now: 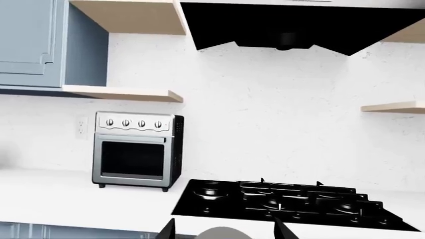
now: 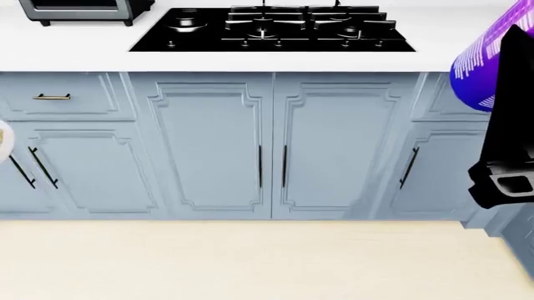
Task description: Move the drinks to the dining counter.
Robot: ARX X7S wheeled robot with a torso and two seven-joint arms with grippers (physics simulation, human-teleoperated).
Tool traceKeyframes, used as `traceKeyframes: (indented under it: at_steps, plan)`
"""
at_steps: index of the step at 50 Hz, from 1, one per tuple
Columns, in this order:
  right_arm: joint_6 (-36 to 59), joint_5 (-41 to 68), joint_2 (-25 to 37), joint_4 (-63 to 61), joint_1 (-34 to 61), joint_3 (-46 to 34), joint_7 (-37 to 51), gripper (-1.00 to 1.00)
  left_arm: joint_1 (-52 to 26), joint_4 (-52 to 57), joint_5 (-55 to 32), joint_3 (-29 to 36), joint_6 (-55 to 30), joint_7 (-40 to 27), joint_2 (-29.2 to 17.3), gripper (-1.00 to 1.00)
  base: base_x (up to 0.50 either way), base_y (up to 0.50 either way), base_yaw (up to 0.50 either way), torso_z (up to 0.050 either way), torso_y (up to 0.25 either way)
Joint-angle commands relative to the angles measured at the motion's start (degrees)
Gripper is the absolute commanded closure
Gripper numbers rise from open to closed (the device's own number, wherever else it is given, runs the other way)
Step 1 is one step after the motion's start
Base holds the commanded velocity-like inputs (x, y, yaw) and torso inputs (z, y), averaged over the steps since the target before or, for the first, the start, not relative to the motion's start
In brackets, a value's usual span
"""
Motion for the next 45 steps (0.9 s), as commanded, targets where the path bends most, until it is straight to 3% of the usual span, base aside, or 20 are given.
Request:
traceKeyframes:
  at_steps: [1, 16, 25, 29, 45]
  plan:
    - [7.2, 1.6, 1.2, 0.8, 9.0, -8.5, 6.2, 1.0, 0.0, -0.1, 0.1, -0.4, 0.6, -0.1, -0.2, 1.0, 0.0, 0.0, 0.5, 0.0, 0.0]
    - [5.5, 0.3, 1.7, 1.3, 10.2, -12.9, 6.1, 1.0, 0.4, 0.0, 0.2, -0.5, 0.8, 0.2, -0.2, 1.0, 0.0, 0.0, 0.5, 0.0, 0.0]
    - [2.7, -1.6, 2.0, 0.6, 7.5, -11.1, 3.3, 1.0, 0.5, -0.3, 0.0, -0.8, 1.1, 0.3, -0.6, 1.0, 0.0, 0.0, 0.5, 0.001, 0.0]
    - [6.6, -1.0, 1.4, 0.8, 11.9, -15.8, 6.9, 1.0, 0.7, -0.2, 0.2, -0.9, 0.9, 0.4, -0.4, 1.0, 0.03, 0.01, 0.5, 0.0, 0.0]
    - [5.3, -2.0, 1.3, 0.1, 14.0, -19.1, 5.9, 1.0, 1.0, 0.0, 0.4, -1.0, 1.2, 0.8, -0.4, 1.0, 0.07, 0.02, 0.5, 0.001, 0.001]
